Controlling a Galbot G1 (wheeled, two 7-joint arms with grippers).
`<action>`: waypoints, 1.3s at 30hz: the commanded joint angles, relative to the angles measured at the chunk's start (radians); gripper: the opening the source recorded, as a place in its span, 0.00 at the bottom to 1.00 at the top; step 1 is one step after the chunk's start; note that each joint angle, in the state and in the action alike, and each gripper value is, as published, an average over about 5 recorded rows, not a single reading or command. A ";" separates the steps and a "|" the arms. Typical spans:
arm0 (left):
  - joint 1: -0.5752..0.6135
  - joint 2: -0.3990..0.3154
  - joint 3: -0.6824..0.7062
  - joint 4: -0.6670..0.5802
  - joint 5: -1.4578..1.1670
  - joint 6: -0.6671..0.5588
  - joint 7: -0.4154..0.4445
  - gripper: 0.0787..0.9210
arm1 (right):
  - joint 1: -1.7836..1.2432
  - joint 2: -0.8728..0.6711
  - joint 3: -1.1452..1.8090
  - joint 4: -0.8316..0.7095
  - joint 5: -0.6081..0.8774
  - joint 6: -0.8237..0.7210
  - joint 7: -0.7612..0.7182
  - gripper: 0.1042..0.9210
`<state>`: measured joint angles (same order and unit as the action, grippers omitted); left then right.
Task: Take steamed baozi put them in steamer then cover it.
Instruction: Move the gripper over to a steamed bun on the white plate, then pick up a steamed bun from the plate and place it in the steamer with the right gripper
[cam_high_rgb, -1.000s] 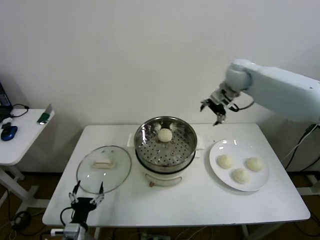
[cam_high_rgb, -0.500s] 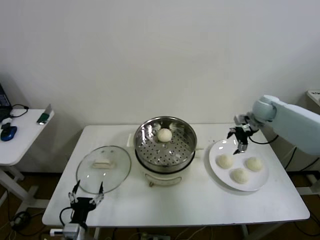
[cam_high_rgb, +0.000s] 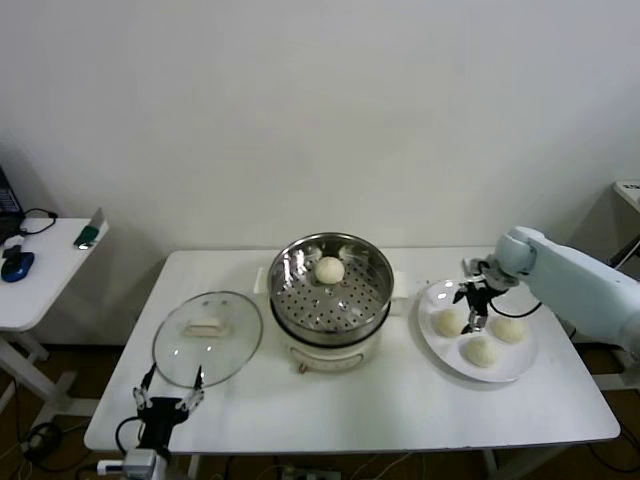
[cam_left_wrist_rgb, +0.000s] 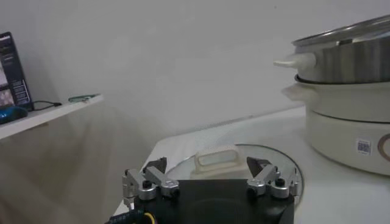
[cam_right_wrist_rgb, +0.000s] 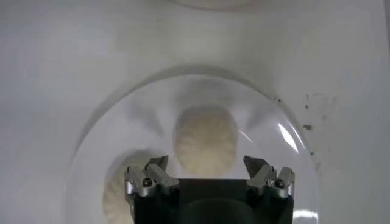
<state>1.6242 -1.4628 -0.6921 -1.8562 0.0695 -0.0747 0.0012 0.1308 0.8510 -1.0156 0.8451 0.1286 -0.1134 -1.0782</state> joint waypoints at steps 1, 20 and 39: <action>0.001 0.002 -0.001 0.006 -0.002 -0.003 0.000 0.88 | -0.061 0.052 0.046 -0.073 -0.018 -0.007 0.005 0.88; 0.031 0.005 -0.006 -0.005 -0.010 -0.021 -0.004 0.88 | -0.036 0.070 0.022 -0.078 -0.023 -0.002 0.002 0.79; 0.051 0.000 -0.006 -0.034 -0.022 -0.022 -0.005 0.88 | 0.424 0.025 -0.334 0.042 0.440 -0.035 0.026 0.73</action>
<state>1.6713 -1.4611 -0.7006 -1.8786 0.0490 -0.0979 -0.0047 0.2670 0.8842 -1.1138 0.8315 0.2757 -0.1365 -1.0635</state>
